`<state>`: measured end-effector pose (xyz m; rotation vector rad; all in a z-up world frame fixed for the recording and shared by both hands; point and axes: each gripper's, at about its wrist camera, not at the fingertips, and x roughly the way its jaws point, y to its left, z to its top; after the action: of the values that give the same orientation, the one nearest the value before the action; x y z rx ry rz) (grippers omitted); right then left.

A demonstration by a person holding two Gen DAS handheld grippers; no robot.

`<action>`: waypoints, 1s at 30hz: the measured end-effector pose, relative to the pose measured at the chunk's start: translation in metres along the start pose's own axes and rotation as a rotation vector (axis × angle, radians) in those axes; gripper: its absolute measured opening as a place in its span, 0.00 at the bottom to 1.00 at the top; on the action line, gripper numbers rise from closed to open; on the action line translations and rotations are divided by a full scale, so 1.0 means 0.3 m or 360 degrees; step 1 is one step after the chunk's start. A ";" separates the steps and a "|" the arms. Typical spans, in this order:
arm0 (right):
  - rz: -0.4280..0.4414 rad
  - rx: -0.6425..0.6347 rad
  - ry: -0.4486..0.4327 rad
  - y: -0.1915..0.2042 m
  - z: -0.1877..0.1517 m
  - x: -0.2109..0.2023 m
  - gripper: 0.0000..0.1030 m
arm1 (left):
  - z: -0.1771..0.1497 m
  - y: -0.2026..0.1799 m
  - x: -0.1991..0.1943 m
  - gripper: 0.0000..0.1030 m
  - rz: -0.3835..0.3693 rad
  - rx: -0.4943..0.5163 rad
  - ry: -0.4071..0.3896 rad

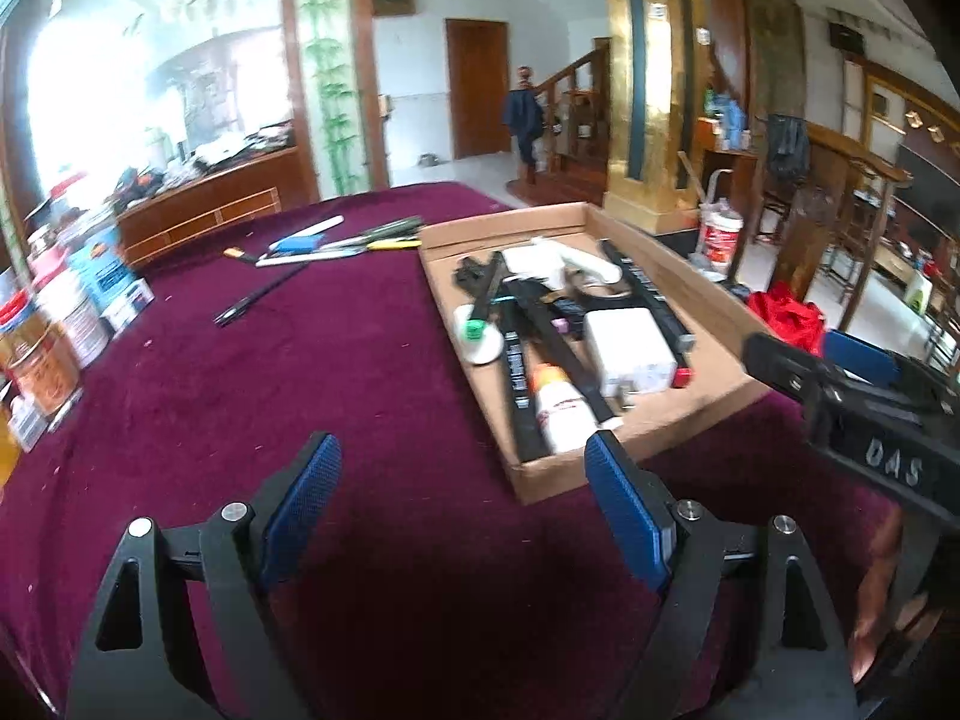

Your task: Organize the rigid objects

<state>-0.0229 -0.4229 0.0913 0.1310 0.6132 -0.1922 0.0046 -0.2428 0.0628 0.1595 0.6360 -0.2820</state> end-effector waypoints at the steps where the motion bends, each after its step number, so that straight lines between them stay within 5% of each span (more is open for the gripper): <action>1: -0.0002 0.0003 -0.0002 0.001 -0.006 0.001 0.75 | -0.004 0.005 0.000 0.81 0.0020 -0.0004 0.0005; 10: -0.0037 -0.0059 0.0039 0.033 -0.026 0.020 0.75 | -0.007 0.009 0.068 0.81 0.0090 -0.0026 0.0245; 14: -0.0031 -0.0050 0.0046 0.030 -0.030 0.021 0.75 | -0.003 -0.026 0.037 0.81 0.0205 0.0071 0.0176; 21: -0.0026 -0.0066 0.0012 0.040 -0.036 0.006 0.75 | 0.011 -0.024 -0.003 0.81 0.0098 0.0077 0.0109; 30: -0.0016 -0.0031 0.0021 0.030 -0.031 0.009 0.75 | 0.014 -0.025 -0.002 0.81 0.0144 0.0078 0.0091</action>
<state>-0.0240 -0.4129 0.0829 0.1102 0.6289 -0.1953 0.0042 -0.2507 0.0660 0.2431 0.6769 -0.2066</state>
